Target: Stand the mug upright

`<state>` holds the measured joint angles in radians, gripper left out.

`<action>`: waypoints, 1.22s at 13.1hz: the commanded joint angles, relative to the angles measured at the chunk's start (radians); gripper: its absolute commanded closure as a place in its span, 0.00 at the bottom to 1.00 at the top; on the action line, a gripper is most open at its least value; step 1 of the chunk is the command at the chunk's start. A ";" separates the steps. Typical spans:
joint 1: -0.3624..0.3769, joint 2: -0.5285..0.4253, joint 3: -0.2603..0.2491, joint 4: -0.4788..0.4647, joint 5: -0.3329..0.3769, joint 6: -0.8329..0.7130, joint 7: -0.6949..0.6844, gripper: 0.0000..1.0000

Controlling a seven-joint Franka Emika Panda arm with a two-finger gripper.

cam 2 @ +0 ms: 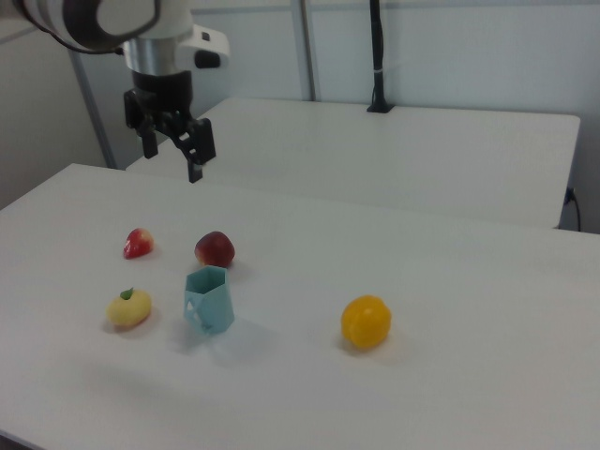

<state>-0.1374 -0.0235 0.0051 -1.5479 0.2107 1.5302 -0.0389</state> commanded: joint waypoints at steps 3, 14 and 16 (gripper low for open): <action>0.183 -0.084 -0.056 -0.024 -0.089 -0.044 0.084 0.00; 0.216 -0.020 -0.042 -0.116 -0.143 0.206 -0.046 0.00; 0.214 -0.021 -0.042 -0.112 -0.143 0.202 -0.042 0.00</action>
<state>0.0747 -0.0339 -0.0297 -1.6503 0.0776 1.7173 -0.0661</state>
